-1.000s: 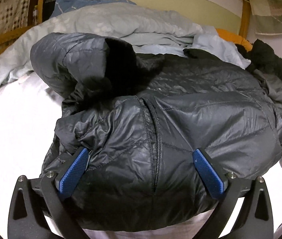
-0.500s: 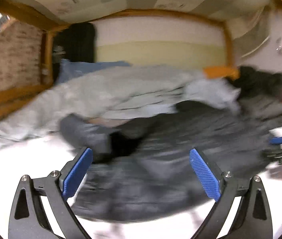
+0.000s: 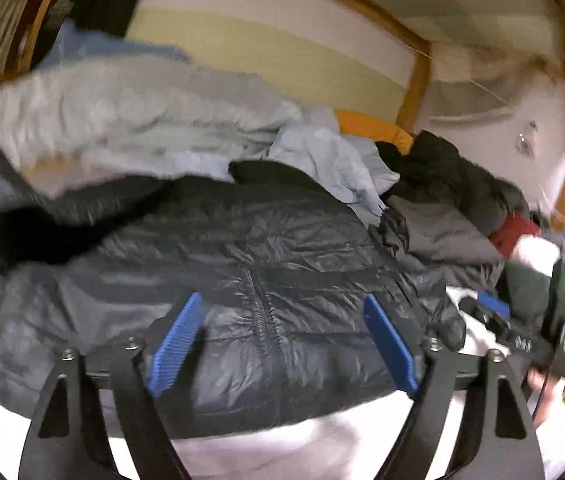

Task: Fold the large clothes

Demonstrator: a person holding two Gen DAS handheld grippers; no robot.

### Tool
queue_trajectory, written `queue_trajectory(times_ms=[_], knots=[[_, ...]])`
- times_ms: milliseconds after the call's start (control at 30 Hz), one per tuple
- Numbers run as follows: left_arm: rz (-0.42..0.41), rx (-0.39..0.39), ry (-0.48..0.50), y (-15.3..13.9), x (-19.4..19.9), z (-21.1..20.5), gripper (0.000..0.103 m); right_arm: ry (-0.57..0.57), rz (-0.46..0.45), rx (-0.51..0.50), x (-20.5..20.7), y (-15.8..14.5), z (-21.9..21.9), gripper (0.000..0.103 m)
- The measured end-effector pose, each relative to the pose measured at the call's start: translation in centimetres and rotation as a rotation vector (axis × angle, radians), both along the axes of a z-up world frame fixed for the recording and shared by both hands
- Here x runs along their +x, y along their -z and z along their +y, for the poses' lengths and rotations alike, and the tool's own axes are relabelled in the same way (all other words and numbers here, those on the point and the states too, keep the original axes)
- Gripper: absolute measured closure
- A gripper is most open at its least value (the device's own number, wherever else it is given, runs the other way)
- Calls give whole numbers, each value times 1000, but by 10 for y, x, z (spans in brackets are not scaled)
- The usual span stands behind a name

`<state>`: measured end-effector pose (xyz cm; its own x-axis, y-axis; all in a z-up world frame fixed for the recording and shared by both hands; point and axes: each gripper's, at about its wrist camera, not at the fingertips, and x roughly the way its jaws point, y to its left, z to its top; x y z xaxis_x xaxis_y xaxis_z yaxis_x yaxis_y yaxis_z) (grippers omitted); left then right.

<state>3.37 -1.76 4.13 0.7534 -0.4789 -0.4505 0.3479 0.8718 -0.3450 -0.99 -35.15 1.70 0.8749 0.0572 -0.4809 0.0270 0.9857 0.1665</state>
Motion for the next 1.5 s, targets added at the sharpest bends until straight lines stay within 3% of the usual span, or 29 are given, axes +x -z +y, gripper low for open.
queue_trajectory(times_ms=[33,100,167,333,500,600,767,967,1100,1267,1500], knots=[[22,-31,-3,4,5,0,34,9,1,17,-1,1,-6,1],[61,-32,-19,13,14,-2,61,17,0,63,-3,3,-18,1],[96,-7,-25,24,22,-8,73,17,-1,90,-5,4,-24,1],[161,139,-36,67,35,-26,73,20,-12,78,-5,4,-30,1],[220,-8,2,82,43,-7,72,-52,-25,136,-9,0,-23,1],[197,45,-8,81,38,-15,72,-151,-76,185,-16,-11,-12,1],[185,61,-15,81,33,-19,72,-241,-157,-4,-25,-22,28,1],[164,117,-41,78,32,-26,72,-252,-39,-79,0,7,52,1],[160,117,-41,77,33,-25,70,-205,185,-200,30,52,64,1],[156,145,-48,77,32,-28,70,-177,190,-291,28,61,77,1],[152,151,-48,77,32,-28,70,-178,188,-285,26,65,79,1]])
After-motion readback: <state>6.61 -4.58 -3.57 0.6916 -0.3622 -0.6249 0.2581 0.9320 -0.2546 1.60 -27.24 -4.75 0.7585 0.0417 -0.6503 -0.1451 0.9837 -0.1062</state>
